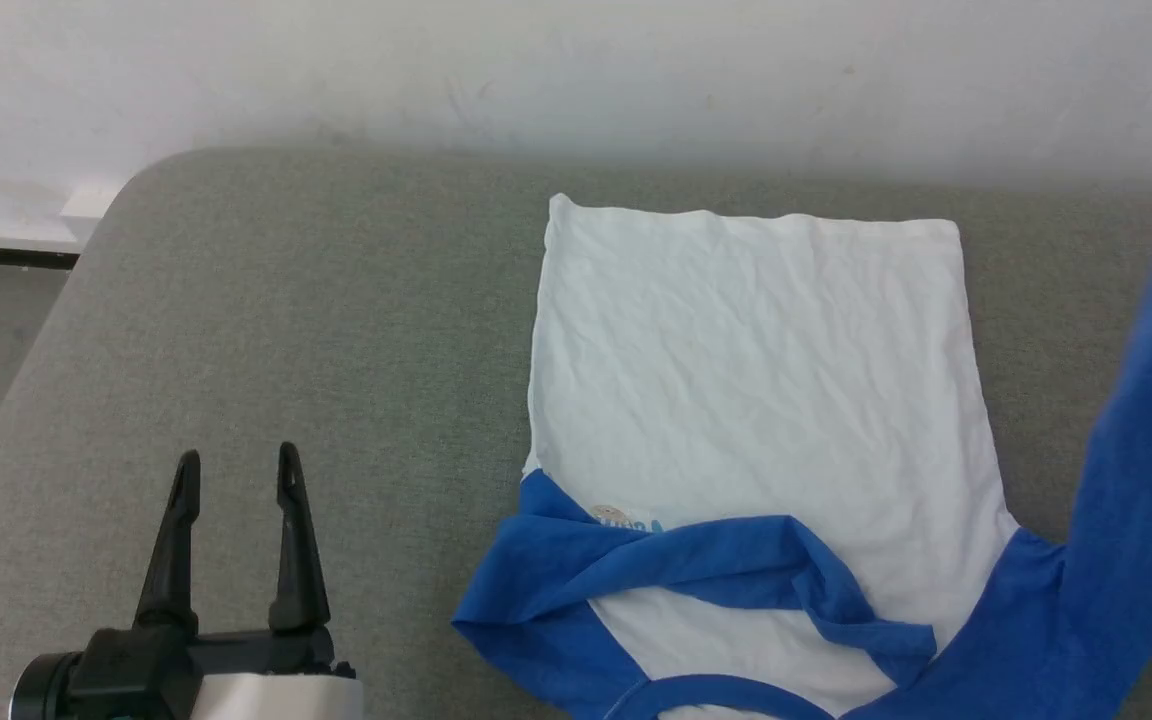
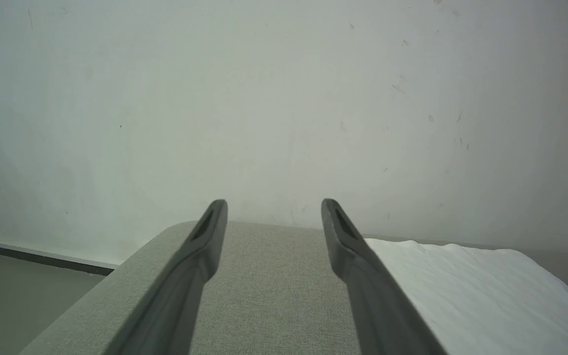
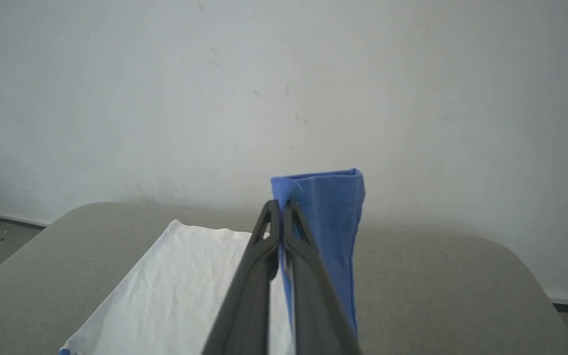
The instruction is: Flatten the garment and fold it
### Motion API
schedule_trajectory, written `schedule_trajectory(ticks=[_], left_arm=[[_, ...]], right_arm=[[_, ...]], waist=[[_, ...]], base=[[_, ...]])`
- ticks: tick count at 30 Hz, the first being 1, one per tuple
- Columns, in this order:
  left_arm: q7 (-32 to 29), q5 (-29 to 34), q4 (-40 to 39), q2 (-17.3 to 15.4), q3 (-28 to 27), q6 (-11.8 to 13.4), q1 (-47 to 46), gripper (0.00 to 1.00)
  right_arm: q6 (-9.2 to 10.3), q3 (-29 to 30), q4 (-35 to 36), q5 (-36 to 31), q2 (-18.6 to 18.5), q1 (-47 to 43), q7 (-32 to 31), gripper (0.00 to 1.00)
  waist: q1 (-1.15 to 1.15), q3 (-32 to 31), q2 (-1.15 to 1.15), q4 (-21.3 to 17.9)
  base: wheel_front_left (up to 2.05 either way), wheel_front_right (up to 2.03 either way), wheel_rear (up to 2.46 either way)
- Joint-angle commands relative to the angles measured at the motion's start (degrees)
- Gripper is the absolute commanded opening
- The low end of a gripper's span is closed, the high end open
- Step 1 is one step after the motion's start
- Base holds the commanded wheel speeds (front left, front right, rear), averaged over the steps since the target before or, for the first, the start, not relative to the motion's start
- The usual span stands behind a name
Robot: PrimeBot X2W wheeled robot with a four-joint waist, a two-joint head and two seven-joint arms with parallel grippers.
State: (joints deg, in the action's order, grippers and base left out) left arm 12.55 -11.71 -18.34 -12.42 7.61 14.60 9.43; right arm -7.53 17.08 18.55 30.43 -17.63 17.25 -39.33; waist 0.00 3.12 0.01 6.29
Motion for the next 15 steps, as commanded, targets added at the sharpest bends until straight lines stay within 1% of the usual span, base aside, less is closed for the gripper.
schedule_trajectory(ticks=[1,4,8,11,15], left_arm=[[-0.05,-0.51,-0.23,-0.16,0.12,-0.37,0.16,1.0],[-0.04,-0.48,-0.19,-0.02,0.64,-0.5,-0.32,1.0],[0.14,-0.46,-0.06,0.3,1.14,-0.48,-0.95,1.0],[0.33,-0.39,0.19,0.76,1.78,-0.52,-1.8,1.0],[0.71,-0.36,0.56,1.29,2.17,-0.37,-2.42,1.0]], right_arm=[[0.04,-2.45,0.56,0.25,0.87,-0.53,-0.21,0.0],[0.04,-10.44,0.78,0.33,3.19,-0.82,-0.57,0.0],[0.04,-20.49,-1.44,-0.85,5.58,-1.2,0.32,0.0],[0.04,-26.33,-4.52,-1.62,6.96,-1.52,1.6,0.0],[0.04,-32.25,-9.97,-2.97,8.41,-1.51,4.26,0.0]], waist=[[0.0,0.25,-0.01,0.26],[0.0,0.78,-0.01,1.0],[0.0,1.84,-0.01,2.43],[0.0,2.64,-0.01,4.09],[0.0,3.92,-0.01,6.13]], base=[[0.0,0.0,0.0],[0.0,0.0,0.0],[0.0,0.0,0.0],[0.0,0.0,0.0],[0.0,0.0,0.0]])
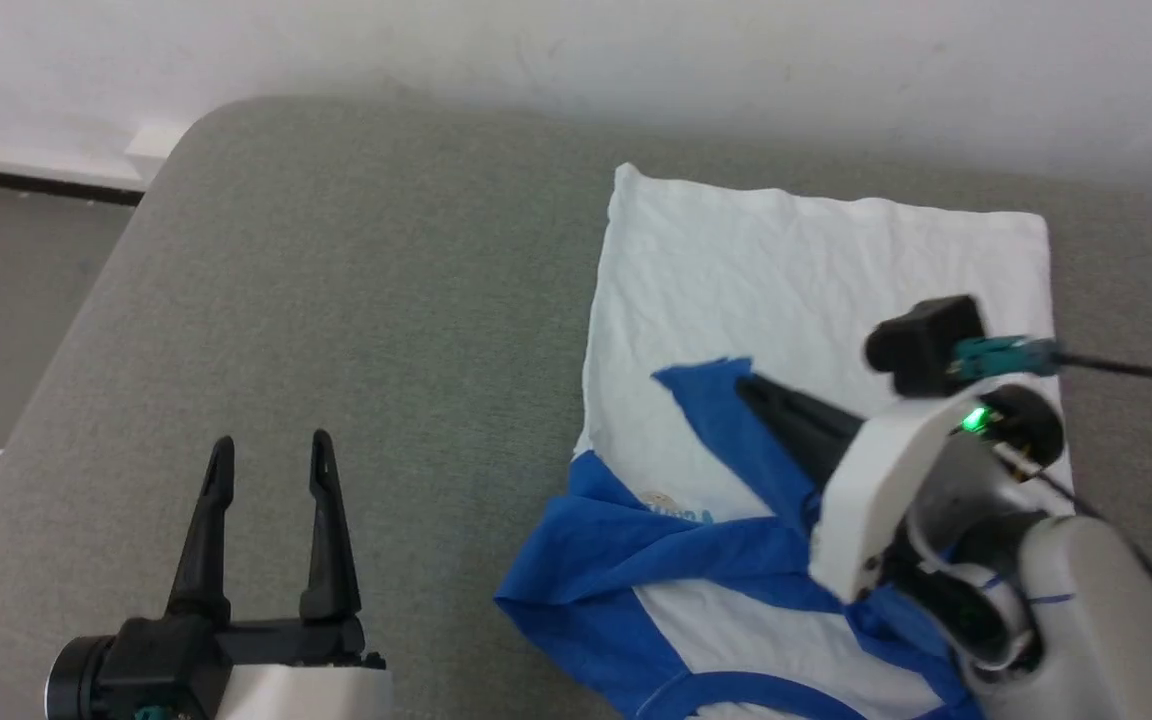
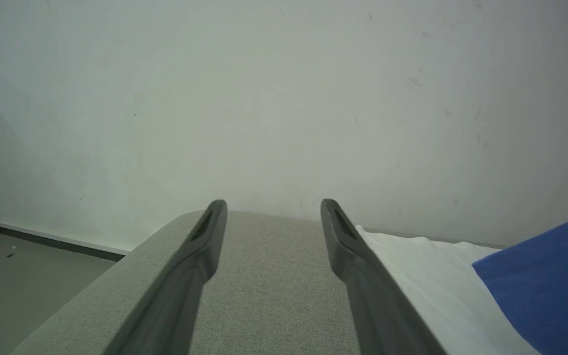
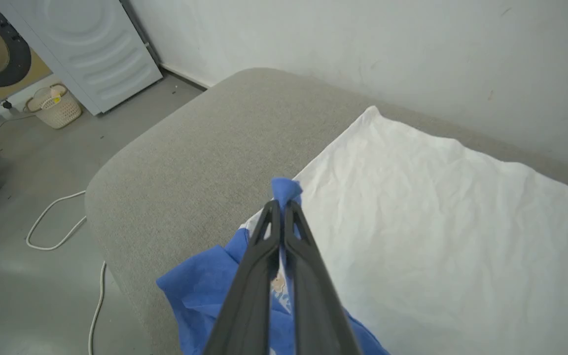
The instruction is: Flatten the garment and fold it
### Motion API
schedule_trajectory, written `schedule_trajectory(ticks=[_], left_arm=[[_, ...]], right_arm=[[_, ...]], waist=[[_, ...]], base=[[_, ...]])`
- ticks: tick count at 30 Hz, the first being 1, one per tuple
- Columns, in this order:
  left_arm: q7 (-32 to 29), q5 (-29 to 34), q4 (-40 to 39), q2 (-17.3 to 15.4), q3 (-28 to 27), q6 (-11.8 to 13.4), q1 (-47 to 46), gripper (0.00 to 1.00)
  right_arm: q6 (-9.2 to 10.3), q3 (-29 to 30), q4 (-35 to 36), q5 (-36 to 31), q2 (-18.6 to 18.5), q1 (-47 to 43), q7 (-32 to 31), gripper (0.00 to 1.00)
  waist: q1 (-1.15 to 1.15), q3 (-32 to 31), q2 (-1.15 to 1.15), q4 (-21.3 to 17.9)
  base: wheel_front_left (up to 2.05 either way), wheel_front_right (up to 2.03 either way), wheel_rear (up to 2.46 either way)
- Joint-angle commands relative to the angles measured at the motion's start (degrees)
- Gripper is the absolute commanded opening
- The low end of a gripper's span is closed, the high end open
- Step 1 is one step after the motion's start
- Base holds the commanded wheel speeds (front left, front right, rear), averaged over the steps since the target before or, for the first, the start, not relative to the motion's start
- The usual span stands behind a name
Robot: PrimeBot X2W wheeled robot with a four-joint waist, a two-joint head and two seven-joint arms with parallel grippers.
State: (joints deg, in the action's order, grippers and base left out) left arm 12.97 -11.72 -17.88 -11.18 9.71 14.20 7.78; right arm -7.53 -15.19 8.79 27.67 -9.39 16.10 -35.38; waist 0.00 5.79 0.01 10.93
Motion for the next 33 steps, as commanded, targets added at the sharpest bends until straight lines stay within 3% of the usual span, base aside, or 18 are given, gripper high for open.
schedule_trajectory(ticks=[1,10,18,19,20,21,28,33], left_arm=[[0.41,-0.4,0.25,0.25,0.16,0.06,-0.87,1.0],[1.31,-0.7,2.09,1.39,1.03,-0.31,-1.58,1.0],[1.61,-0.81,3.19,1.62,1.47,-0.79,-2.52,1.0],[1.63,-0.83,3.36,1.63,1.55,-0.86,-2.63,1.0],[1.64,-0.84,3.52,1.64,1.55,-0.87,-2.71,1.0],[1.66,-0.87,3.66,1.63,1.51,-0.84,-2.73,1.0],[1.7,-1.06,3.51,0.78,0.5,-0.49,-1.98,1.0],[1.37,-0.92,2.7,0.16,0.16,-0.1,-1.08,1.0]], right_arm=[[0.04,-1.2,-1.92,-0.6,0.55,-0.38,1.07,0.0],[0.04,-7.7,-20.37,-6.06,4.79,0.12,7.87,0.0],[0.04,-7.97,-34.84,-11.35,6.43,3.0,14.15,0.0],[0.04,-8.47,-35.58,-10.6,6.46,3.38,15.22,0.09],[0.04,-9.22,-36.11,-9.66,6.47,3.76,16.27,0.45],[0.04,-10.05,-36.47,-8.57,6.48,4.19,17.17,1.0],[0.04,-13.81,-31.89,0.74,6.5,6.63,16.03,1.0],[0.04,-6.77,-19.67,3.41,1.83,4.69,14.52,1.0]], waist=[[0.0,1.5,-0.01,1.97],[0.0,2.23,-0.01,5.05],[0.0,1.99,-0.01,5.48],[0.0,1.97,-0.01,5.38],[0.0,1.88,-0.01,5.17],[0.0,1.78,-0.01,4.91],[0.0,1.01,-0.01,1.59],[0.0,0.09,-0.01,-1.17]], base=[[0.0,0.0,0.0],[0.0,0.0,0.0],[0.0,0.0,0.0],[0.0,0.0,0.0],[0.0,0.0,0.0],[0.0,0.0,0.0],[0.0,0.0,0.0],[0.0,0.0,0.0]])
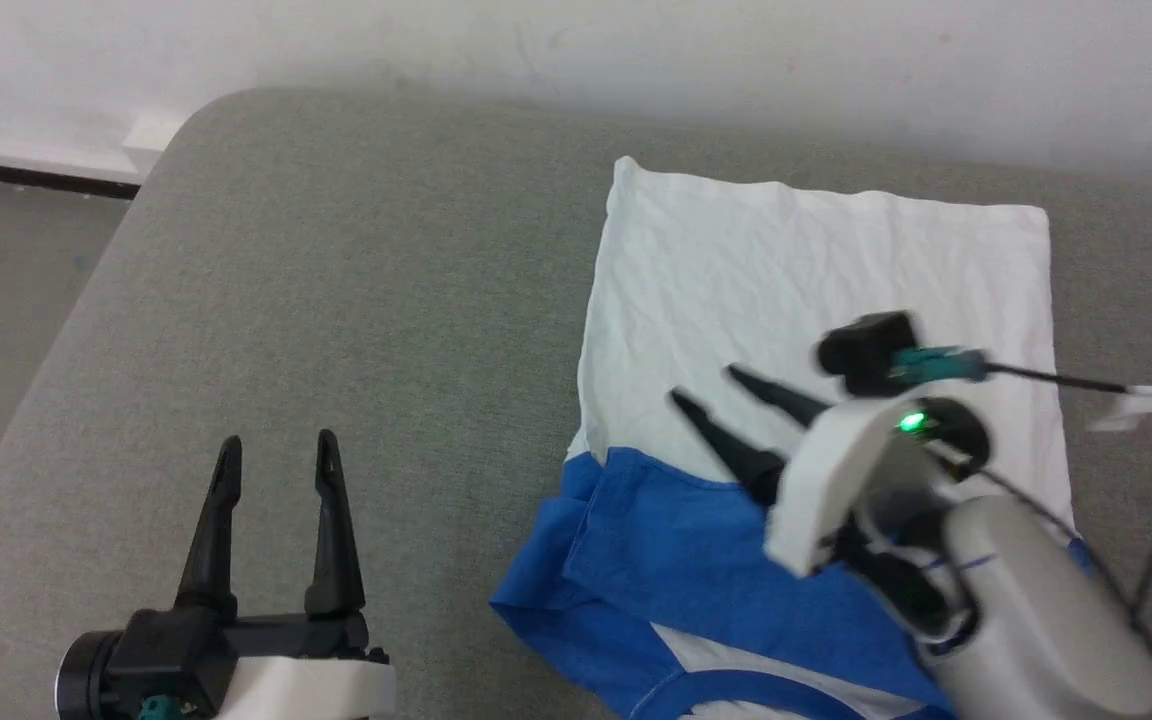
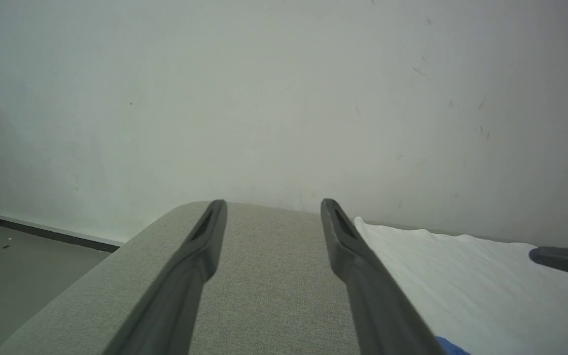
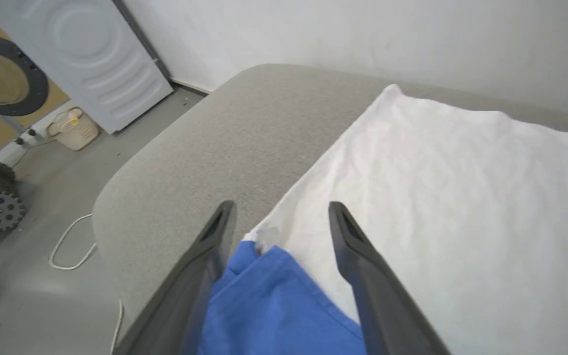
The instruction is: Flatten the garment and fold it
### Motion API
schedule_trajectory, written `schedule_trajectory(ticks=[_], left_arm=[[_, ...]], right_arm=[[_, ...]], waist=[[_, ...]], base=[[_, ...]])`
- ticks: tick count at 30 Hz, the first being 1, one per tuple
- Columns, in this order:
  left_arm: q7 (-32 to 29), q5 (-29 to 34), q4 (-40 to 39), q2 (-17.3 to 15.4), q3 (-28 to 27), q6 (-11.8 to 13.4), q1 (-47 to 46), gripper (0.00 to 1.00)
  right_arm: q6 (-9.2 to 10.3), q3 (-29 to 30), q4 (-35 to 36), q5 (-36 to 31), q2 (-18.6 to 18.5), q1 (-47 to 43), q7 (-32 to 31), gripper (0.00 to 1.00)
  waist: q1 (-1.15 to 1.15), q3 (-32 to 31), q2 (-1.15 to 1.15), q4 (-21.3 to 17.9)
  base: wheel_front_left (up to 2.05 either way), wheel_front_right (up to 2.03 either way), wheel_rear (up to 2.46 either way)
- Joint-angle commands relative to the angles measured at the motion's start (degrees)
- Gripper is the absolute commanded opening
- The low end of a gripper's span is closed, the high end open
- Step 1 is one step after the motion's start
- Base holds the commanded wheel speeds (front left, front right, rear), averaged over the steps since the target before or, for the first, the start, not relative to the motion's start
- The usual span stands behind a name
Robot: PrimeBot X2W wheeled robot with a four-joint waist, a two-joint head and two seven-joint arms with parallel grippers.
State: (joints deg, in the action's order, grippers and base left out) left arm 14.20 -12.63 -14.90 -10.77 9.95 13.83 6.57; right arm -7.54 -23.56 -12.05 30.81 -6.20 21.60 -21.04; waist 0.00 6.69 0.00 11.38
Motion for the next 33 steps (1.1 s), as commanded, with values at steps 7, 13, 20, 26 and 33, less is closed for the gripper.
schedule_trajectory(ticks=[7,13,20,26,33], left_arm=[[-0.91,0.64,-1.52,-1.01,0.49,0.42,0.54,1.0],[-1.16,1.37,-1.73,-1.14,0.91,1.05,1.06,1.0],[-1.21,1.48,-0.93,-0.81,2.24,0.96,2.0,1.0],[-2.67,1.27,-1.13,-1.61,2.22,0.42,0.08,1.0],[-12.03,4.31,-4.12,-6.56,2.3,-2.85,-14.41,1.0]], right_arm=[[0.05,23.55,17.59,-6.3,-6.09,-8.7,6.24,1.0],[0.05,35.55,24.59,-11.17,-2.06,-16.18,9.82,1.0],[0.05,41.09,27.46,-14.74,1.91,-23.49,13.56,1.0],[0.05,41.4,27.66,-15.18,3.13,-26.49,15.16,1.0],[0.05,39.55,31.27,-15.03,3.25,-23.63,14.55,1.0]], waist=[[0.0,-1.12,0.0,-5.06],[0.0,-0.83,0.0,-7.64],[0.0,-0.75,0.0,-8.31],[0.0,-0.36,0.0,-8.34],[0.0,4.98,0.0,-8.35]], base=[[0.0,0.0,0.0],[0.0,0.0,0.0],[0.0,0.0,0.0],[0.0,0.0,0.0],[0.0,0.0,0.0]])
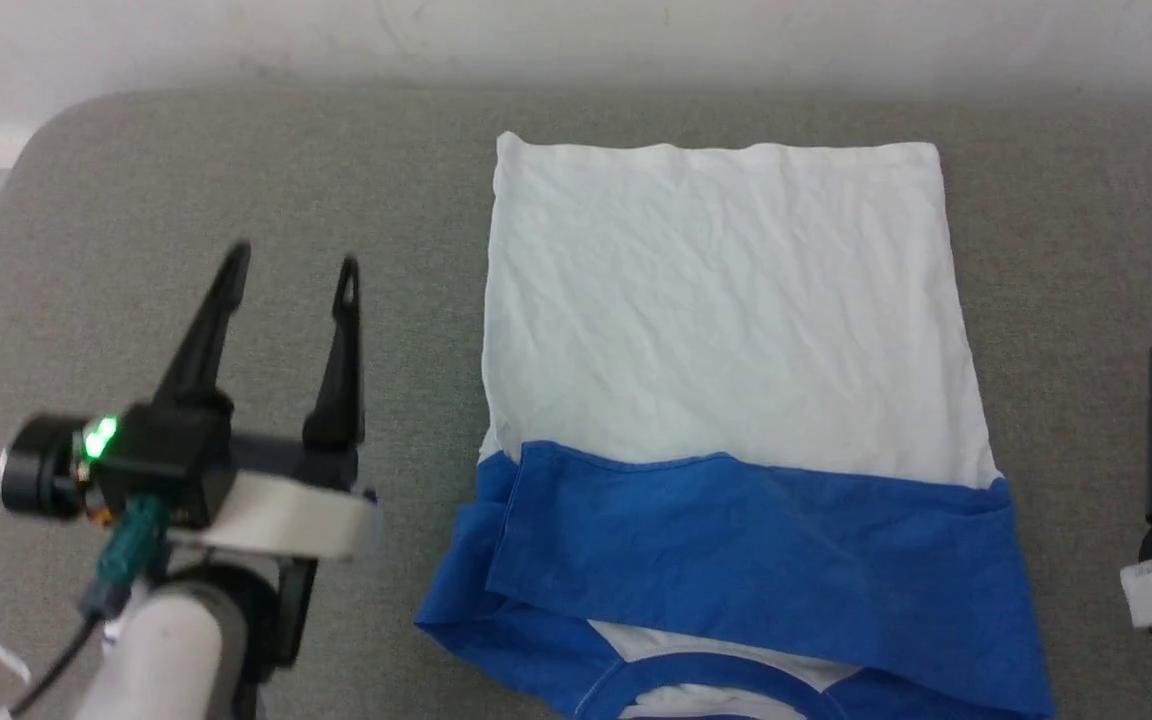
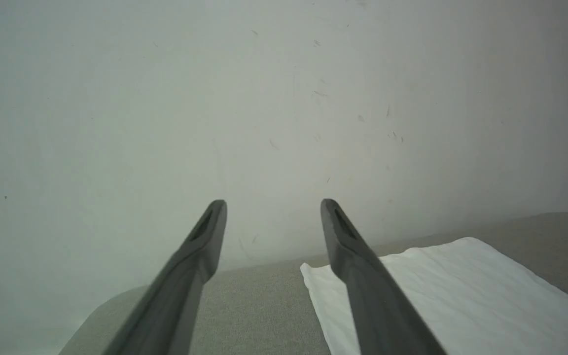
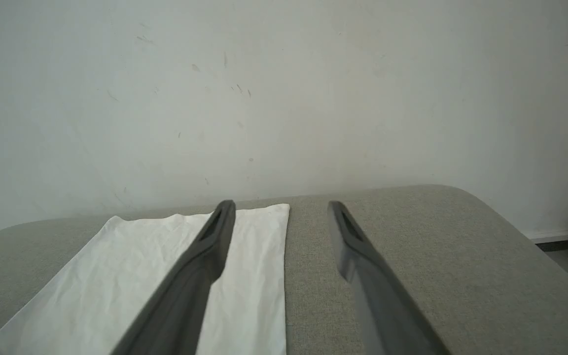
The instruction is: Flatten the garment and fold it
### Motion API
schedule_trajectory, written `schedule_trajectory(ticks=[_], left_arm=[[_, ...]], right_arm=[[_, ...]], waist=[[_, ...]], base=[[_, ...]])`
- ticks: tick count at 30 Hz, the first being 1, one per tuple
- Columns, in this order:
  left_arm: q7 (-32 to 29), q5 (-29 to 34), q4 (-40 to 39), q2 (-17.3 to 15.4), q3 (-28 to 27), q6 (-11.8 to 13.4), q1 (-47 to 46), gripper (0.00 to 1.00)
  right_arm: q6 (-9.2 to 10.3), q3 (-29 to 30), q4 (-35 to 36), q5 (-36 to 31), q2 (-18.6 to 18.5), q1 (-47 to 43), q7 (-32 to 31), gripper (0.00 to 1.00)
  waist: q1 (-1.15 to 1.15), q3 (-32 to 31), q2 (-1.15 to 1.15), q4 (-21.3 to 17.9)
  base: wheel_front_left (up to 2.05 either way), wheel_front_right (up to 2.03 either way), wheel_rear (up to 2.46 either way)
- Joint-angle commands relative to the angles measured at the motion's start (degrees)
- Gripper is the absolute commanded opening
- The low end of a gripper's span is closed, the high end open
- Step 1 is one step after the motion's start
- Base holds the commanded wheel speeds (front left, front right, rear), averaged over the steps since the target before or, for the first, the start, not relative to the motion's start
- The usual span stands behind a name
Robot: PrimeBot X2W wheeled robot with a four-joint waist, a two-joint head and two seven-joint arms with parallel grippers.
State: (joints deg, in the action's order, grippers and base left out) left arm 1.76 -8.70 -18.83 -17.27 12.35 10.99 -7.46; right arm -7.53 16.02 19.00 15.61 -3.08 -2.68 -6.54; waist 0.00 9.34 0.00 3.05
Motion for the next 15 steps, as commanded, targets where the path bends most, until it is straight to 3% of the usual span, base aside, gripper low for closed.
schedule_trajectory(ticks=[1,10,15], left_arm=[[-1.57,0.54,-0.19,-0.65,0.07,-0.91,-3.68,1.0],[-19.56,1.29,8.53,-2.96,3.65,-9.51,-36.13,1.0],[-26.72,0.24,16.82,-1.27,5.13,-12.27,-48.73,1.0]], right_arm=[[0.04,-0.27,0.82,0.16,-0.15,1.36,-0.13,1.0],[0.04,-2.58,3.48,3.72,-5.49,7.87,-1.47,1.0],[0.04,-3.71,2.55,5.84,-7.87,10.46,-0.69,1.0]], waist=[[0.0,3.33,0.0,0.03],[0.0,15.97,0.0,-0.95],[0.0,21.67,0.0,-2.06]], base=[[0.0,0.0,0.0],[0.0,0.0,0.0],[0.0,0.0,0.0]])
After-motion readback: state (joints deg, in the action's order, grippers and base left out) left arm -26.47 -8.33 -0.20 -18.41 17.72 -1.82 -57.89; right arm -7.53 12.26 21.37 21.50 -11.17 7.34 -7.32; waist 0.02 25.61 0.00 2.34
